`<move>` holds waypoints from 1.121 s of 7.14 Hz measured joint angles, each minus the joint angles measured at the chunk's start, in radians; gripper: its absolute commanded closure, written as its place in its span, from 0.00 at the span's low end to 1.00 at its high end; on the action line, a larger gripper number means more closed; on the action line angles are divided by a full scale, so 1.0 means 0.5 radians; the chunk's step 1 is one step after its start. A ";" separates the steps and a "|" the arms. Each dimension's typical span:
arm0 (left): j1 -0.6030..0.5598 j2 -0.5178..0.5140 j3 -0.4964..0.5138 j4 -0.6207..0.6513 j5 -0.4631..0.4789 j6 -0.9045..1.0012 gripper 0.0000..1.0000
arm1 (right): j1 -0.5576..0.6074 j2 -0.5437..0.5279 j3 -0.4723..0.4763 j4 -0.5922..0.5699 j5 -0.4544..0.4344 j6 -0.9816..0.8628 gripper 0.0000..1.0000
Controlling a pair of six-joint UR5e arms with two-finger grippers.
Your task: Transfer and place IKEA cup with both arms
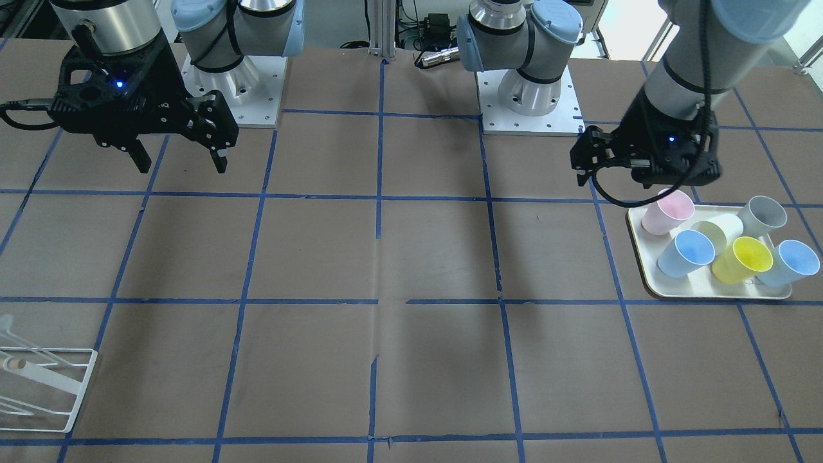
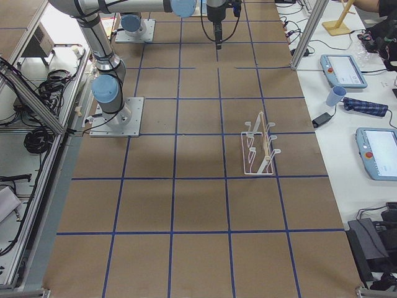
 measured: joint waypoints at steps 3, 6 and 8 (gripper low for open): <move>-0.212 0.066 0.030 0.016 -0.029 -0.238 0.00 | 0.000 0.001 0.002 -0.001 0.000 0.000 0.00; -0.093 0.112 0.049 0.027 -0.116 -0.236 0.00 | 0.000 0.000 0.002 0.000 0.001 0.000 0.00; -0.133 0.112 0.041 0.038 -0.086 -0.234 0.00 | 0.000 0.002 0.002 -0.002 0.001 0.000 0.00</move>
